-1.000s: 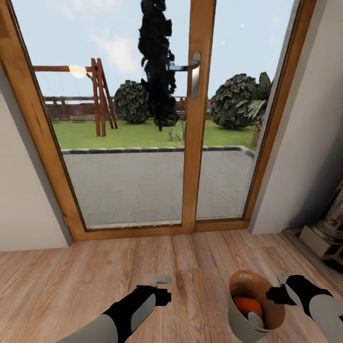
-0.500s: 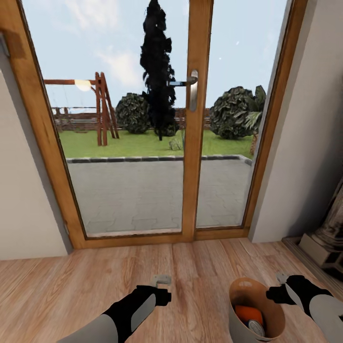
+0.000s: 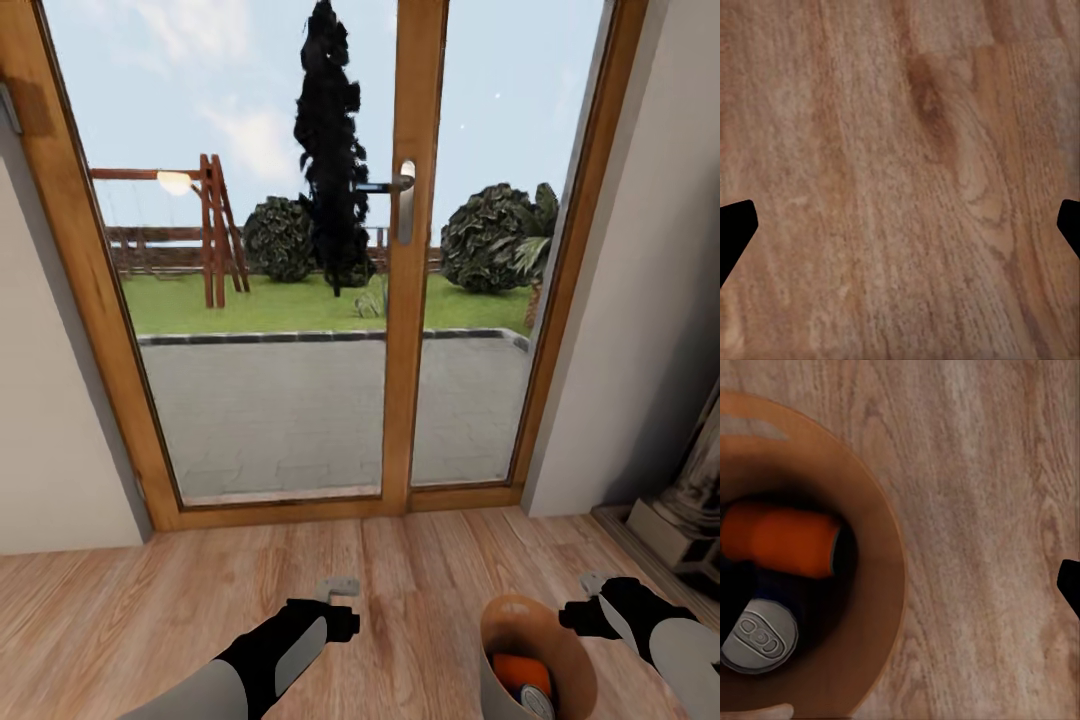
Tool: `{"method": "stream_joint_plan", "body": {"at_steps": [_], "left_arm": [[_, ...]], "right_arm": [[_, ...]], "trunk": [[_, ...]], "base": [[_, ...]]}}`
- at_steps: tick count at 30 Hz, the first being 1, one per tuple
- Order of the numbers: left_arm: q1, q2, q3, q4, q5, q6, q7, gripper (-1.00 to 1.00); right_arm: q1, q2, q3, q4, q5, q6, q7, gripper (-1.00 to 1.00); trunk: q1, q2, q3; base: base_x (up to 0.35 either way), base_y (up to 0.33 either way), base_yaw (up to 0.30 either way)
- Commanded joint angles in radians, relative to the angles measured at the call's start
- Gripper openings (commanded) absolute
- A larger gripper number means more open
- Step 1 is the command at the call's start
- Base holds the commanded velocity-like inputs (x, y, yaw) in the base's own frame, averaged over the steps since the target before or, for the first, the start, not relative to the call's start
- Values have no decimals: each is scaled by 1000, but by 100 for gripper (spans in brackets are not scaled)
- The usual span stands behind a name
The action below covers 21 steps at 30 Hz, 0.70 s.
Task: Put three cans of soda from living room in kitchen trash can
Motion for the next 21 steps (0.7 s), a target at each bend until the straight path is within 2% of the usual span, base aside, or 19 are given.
{"method": "stream_joint_plan", "body": {"at_steps": [1, 21], "left_arm": [[0, 0, 0, 0, 0, 0, 0, 100], [0, 0, 0, 0, 0, 0, 0, 100]], "right_arm": [[0, 0, 0, 0, 0, 0, 0, 100], [0, 0, 0, -6, 0, -3, 0, 100]], "trunk": [[-4, 7, 3], [-81, 147, 66]], "base": [[0, 0, 0], [0, 0, 0]]}}
